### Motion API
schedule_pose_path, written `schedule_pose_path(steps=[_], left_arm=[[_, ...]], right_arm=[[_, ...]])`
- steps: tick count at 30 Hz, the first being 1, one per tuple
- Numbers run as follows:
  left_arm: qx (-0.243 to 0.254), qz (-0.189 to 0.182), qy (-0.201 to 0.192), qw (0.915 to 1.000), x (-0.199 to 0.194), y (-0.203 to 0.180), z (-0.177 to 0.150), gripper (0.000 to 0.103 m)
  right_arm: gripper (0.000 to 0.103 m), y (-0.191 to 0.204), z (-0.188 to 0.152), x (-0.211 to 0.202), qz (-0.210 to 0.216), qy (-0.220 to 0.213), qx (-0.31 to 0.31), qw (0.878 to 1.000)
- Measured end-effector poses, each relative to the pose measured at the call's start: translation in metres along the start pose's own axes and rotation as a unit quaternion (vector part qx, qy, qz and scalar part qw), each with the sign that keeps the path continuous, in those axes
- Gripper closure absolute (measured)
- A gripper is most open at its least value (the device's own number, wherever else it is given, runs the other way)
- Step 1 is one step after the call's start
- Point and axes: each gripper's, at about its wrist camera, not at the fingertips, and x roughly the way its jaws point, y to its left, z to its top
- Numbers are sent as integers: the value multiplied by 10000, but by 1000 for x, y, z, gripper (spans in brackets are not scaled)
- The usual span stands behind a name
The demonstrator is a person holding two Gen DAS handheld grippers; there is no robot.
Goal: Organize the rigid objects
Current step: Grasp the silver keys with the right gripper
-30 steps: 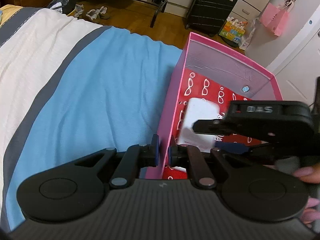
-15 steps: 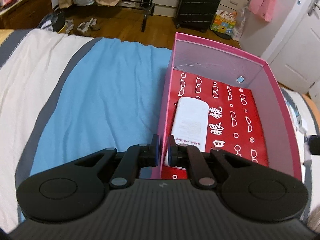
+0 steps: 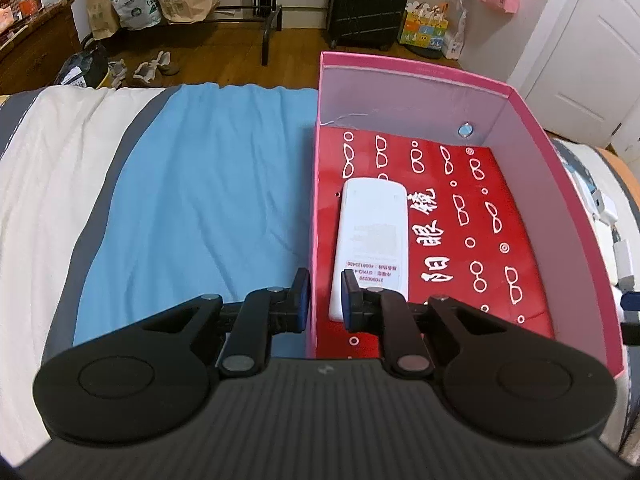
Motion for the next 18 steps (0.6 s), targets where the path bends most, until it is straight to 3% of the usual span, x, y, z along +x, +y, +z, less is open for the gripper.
schedule_pose_path(steps=[5, 8, 10, 12, 14, 16, 18], left_arm=[[-20, 84, 28, 10000, 0, -2, 0, 89], [-18, 117, 11, 9999, 1, -4, -1, 90], [-4, 132, 0, 9999, 2, -4, -1, 90], [-21, 132, 15, 9999, 2, -4, -1, 90], [-38, 129, 26, 9999, 3, -3, -1, 90], [-49, 101, 10, 9999, 3, -2, -1, 90], [-110, 57, 17, 9999, 3, 1, -1, 90]], right_arm=[[39, -3, -20, 19, 65, 150, -241, 9996], [37, 8, -25, 34, -393, 152, -733, 9964], [37, 8, -27, 50, -521, 332, -720, 9955], [50, 6, -29, 60, -665, 472, -632, 9947], [78, 2, -26, 50, -524, 412, -318, 9973], [78, -7, -23, 33, -245, 220, 229, 9992], [78, -10, -22, 16, -146, -63, 385, 9991]])
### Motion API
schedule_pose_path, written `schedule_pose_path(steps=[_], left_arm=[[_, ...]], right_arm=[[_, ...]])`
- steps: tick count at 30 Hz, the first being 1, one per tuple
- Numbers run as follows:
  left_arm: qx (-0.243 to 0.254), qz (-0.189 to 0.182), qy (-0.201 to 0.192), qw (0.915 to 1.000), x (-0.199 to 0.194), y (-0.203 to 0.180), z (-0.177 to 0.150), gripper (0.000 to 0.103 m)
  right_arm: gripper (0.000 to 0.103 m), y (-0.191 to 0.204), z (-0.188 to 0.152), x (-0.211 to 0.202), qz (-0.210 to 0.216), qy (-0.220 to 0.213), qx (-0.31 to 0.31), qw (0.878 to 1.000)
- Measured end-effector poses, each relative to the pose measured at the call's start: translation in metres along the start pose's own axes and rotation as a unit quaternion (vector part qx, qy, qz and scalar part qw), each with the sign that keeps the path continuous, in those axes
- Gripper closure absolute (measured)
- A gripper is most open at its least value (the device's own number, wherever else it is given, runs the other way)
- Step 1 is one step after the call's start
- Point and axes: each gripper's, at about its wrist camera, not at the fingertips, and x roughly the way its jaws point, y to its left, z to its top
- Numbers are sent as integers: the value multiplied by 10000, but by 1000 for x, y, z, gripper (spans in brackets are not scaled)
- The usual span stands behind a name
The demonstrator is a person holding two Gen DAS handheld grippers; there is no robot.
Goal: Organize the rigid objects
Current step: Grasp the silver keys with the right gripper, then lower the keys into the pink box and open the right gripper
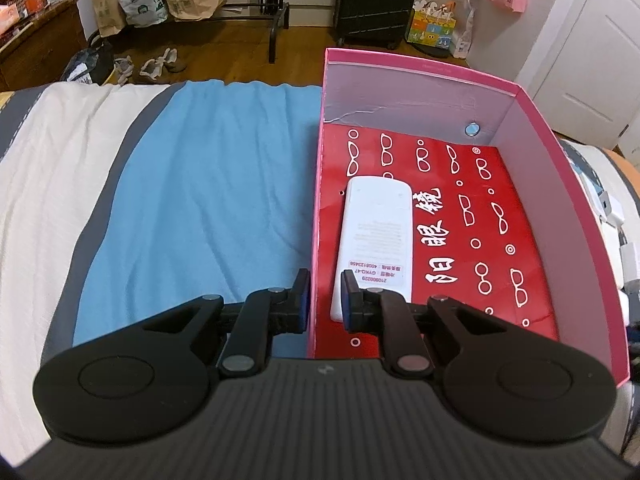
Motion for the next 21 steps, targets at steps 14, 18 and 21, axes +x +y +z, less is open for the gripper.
schedule_pose_path(steps=[14, 18, 21], left_arm=[[-19, -20, -1, 10000, 0, 1, 0, 90], [-46, -46, -10, 10000, 1, 1, -1, 89], [-104, -72, 6, 9999, 2, 1, -1, 89]], right_arm=[[78, 72, 70, -66, 1573, -742, 66, 9847], [78, 105, 95, -22, 1808, -464, 58, 9824], [78, 119, 109, 18, 1784, -197, 262, 9834]])
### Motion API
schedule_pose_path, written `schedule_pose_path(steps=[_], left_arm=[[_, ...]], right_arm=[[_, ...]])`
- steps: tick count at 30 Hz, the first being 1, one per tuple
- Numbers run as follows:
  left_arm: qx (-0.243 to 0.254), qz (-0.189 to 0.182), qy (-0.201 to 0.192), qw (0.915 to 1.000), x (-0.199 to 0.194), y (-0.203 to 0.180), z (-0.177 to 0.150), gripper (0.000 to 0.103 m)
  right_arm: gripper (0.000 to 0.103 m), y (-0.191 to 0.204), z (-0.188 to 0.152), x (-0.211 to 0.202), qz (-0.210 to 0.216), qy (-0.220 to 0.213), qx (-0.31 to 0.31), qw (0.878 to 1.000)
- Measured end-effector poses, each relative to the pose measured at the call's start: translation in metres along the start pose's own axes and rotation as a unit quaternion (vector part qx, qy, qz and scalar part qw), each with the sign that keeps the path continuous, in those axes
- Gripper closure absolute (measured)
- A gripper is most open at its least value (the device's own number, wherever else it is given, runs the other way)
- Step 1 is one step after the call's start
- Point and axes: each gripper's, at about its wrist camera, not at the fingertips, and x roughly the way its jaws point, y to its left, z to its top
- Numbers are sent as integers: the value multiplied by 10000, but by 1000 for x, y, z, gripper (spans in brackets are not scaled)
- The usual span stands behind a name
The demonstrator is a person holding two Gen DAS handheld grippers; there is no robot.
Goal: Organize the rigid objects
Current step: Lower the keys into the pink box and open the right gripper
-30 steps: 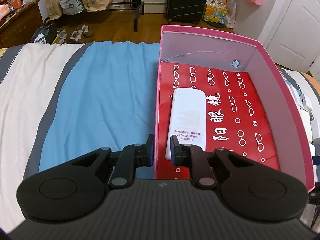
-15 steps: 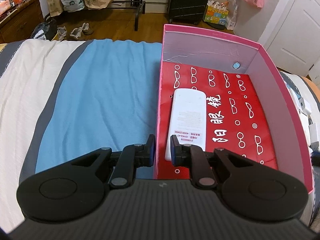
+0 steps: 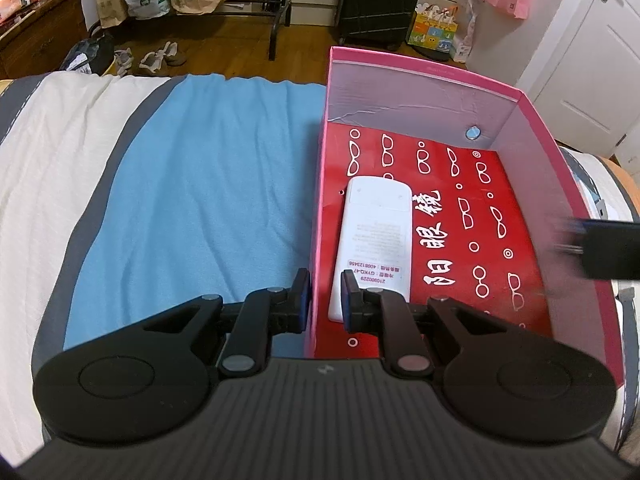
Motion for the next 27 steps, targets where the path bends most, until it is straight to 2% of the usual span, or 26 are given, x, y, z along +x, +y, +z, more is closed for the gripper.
schedule_pose_path(steps=[4, 6, 10, 15, 20, 27], left_arm=[[-97, -91, -1, 9999, 0, 4, 1, 90], [-116, -123, 0, 9999, 0, 4, 1, 90], [-101, -115, 3, 9999, 0, 4, 1, 90], [-58, -77, 1, 10000, 1, 2, 1, 90], [25, 17, 11, 10000, 0, -2, 1, 90], [100, 172, 38, 9998, 0, -8, 1, 90]], right_arm=[[78, -12, 7, 48, -257, 238, 495, 9982], [77, -18, 8, 66, -446, 277, 532, 9972], [69, -31, 11, 71, -650, 107, 816, 9945], [68, -33, -2, 29, -659, 129, 534, 9963], [65, -36, -14, -33, -684, 34, 98, 9976], [54, -57, -31, -100, -1222, -119, -580, 9907]])
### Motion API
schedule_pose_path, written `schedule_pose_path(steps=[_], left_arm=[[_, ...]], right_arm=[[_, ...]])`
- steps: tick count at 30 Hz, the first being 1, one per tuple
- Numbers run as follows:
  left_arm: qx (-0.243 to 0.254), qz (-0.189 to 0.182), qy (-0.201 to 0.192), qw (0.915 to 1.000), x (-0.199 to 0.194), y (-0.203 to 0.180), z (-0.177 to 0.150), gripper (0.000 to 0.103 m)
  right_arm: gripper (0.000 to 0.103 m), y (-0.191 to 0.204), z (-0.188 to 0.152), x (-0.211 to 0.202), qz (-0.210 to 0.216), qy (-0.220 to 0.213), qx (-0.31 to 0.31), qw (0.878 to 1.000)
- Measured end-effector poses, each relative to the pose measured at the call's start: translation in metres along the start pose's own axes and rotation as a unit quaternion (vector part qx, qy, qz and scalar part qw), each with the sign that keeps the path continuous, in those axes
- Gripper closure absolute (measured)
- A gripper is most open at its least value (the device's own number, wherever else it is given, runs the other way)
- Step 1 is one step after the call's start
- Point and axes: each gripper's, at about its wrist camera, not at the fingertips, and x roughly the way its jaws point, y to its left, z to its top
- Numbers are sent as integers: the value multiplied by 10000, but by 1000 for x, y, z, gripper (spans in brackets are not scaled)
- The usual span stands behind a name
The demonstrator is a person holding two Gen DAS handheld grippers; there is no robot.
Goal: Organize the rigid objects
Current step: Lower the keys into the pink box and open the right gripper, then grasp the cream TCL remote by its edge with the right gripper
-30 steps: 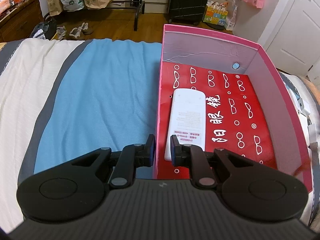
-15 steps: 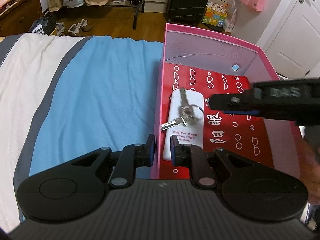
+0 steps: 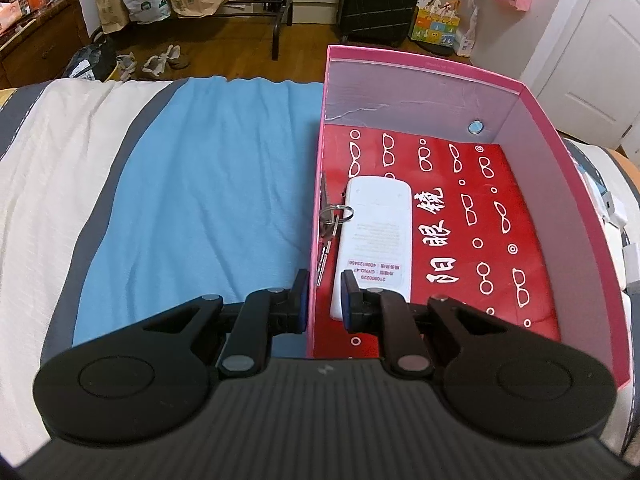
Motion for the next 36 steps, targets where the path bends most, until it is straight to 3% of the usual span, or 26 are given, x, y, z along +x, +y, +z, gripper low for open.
schedule_pose_path(steps=[3, 9, 12, 15, 23, 26, 32, 34, 36], left_arm=[[38, 49, 3, 10000, 0, -2, 0, 90], [84, 127, 34, 9999, -1, -4, -1, 90], [65, 144, 41, 9999, 0, -5, 0, 89], [47, 154, 43, 9999, 0, -5, 0, 90], [83, 239, 94, 9996, 3, -7, -1, 89], [72, 250, 89, 9996, 4, -8, 0, 89], [64, 268, 110, 9996, 5, -8, -1, 89], [76, 263, 115, 9996, 4, -8, -1, 89], [47, 233, 109, 9997, 4, -6, -1, 89]], right_arm=[[52, -27, -10, -1, -289, 80, 75, 9995], [51, -78, -35, 29, -370, 341, 867, 9950], [51, -93, -40, 37, -624, 474, 1116, 9907], [48, -108, -42, 38, -363, 467, 1602, 9853], [42, -120, -46, 42, -628, 429, 1868, 9794], [42, -123, -44, 43, -732, 214, 1821, 9803], [41, -143, -23, 68, -591, -67, 2302, 9713], [41, -147, -27, 77, -699, 89, 2465, 9666], [41, -148, -36, 83, -403, 233, 2718, 9612]])
